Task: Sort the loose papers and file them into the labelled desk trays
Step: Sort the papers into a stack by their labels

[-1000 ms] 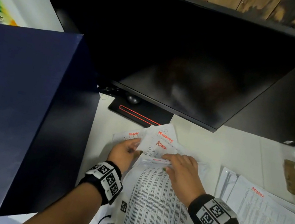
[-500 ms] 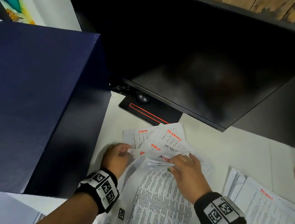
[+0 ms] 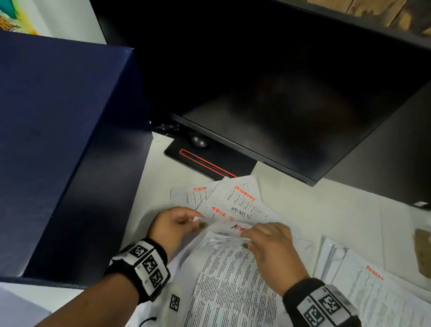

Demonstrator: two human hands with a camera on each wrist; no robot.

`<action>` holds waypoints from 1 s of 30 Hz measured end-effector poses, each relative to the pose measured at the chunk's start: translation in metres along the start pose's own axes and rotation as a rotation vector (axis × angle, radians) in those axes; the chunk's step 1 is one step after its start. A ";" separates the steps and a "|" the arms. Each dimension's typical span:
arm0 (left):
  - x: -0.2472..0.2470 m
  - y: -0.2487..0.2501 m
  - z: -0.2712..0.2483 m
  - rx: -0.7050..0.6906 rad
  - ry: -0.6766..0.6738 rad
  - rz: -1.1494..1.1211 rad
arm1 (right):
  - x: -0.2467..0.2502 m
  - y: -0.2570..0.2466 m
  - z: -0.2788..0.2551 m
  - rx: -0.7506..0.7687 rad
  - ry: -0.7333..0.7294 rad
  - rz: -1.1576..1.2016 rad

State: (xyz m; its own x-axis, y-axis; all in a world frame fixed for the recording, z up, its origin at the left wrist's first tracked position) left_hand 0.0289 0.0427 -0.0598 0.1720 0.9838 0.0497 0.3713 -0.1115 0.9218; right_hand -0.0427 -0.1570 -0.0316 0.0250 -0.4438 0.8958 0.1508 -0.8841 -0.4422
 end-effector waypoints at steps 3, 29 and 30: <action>-0.005 0.007 -0.005 0.047 -0.108 -0.071 | 0.010 0.006 0.004 -0.049 -0.095 -0.024; -0.017 0.000 0.010 -0.005 -0.005 0.275 | -0.018 0.018 -0.020 -0.037 0.211 -0.105; -0.016 -0.002 0.010 -0.019 -0.009 0.256 | -0.019 0.019 -0.020 -0.034 0.214 -0.111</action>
State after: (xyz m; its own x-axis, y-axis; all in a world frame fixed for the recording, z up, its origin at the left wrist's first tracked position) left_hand 0.0341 0.0254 -0.0662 0.2660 0.9226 0.2793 0.2971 -0.3541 0.8868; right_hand -0.0599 -0.1681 -0.0575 -0.2003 -0.3610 0.9108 0.1075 -0.9321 -0.3458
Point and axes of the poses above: each hand's wrist, its own z-axis towards the middle knuckle, its own x-axis out of the back of the hand, y = z × x, the point moved 2 cm from there along z, towards the middle knuckle, and after that the axes turned 1 degree about -y, right-handed, at the moved point
